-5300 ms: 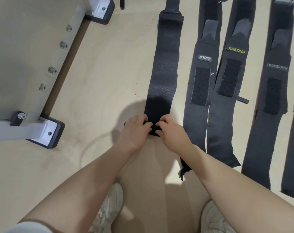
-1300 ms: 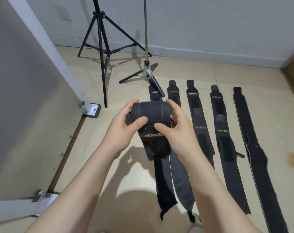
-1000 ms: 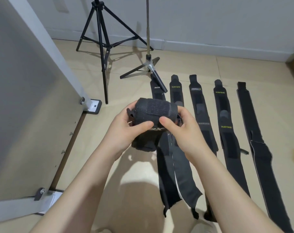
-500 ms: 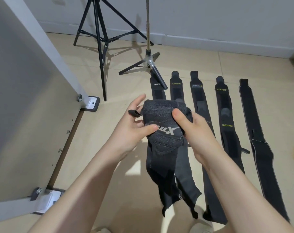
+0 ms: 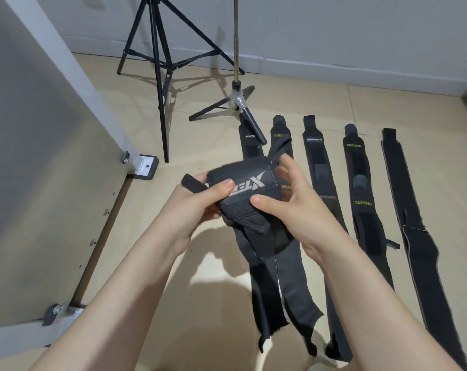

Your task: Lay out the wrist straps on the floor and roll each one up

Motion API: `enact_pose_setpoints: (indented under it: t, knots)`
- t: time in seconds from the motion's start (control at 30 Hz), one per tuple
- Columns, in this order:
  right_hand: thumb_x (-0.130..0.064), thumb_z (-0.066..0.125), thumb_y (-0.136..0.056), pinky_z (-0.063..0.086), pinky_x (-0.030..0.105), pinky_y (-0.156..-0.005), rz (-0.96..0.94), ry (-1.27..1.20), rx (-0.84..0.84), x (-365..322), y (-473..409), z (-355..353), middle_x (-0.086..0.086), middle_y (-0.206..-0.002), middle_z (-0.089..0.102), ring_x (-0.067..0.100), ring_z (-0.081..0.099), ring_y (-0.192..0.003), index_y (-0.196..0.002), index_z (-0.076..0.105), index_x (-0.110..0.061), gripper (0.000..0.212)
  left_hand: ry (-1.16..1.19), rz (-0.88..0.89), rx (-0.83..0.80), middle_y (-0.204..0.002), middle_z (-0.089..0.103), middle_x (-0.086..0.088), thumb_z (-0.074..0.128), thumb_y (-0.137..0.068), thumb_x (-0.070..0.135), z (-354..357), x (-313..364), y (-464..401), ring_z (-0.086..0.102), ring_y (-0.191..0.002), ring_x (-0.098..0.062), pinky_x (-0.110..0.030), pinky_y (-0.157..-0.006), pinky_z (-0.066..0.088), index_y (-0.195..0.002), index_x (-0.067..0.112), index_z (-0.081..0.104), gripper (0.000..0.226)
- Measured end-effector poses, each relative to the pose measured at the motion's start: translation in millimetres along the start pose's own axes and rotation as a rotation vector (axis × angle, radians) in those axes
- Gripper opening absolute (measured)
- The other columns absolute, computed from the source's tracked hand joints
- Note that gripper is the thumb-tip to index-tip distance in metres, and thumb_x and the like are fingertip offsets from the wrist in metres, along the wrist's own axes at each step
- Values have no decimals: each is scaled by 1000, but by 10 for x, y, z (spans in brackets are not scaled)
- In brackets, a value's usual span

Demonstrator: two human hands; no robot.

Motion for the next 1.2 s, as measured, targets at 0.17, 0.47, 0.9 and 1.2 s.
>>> enact_pose_setpoints:
  t: [0.17,0.47,0.9,1.2]
  knots:
    - [5,68,-79,51,14,-78,-46,40,-94,-90,-15,56,-4,-128,54,-1,62,-102,-145,30,-29,83,213,-248,-77,-99,72,-4,64,-65,39,172,-200,91,68,-82,-16,-29,-75,56,-106,17,66,46]
    - [-10,69,-83,53,17,-76,-49,-75,268,-70,-53,-250,-1,-102,67,1,66,-88,-121,54,-11,42,265,-166,-110,-108,70,-16,66,-70,16,378,-111,238,68,-97,-27,-36,-84,55,-120,3,56,52]
    - [-9,61,-88,54,39,-90,-62,-505,416,-68,23,-369,15,-114,66,26,66,-102,-125,50,-2,39,208,-16,-69,-89,71,-13,51,-93,9,396,10,265,67,-73,-17,-22,-65,55,-96,0,65,17]
    - [-13,57,-93,58,32,-76,-71,-593,516,-30,43,-552,10,-99,70,20,70,-89,-119,54,0,29,95,-46,-96,-80,71,-7,54,-90,8,349,-10,271,63,-67,-11,-17,-65,51,-90,5,68,15]
Point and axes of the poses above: each hand's wrist, its own y-axis away from the middle knuckle, its own z-axis out of the palm, x = y × z, the point moved 10 cm from there along -y, towards the middle knuckle
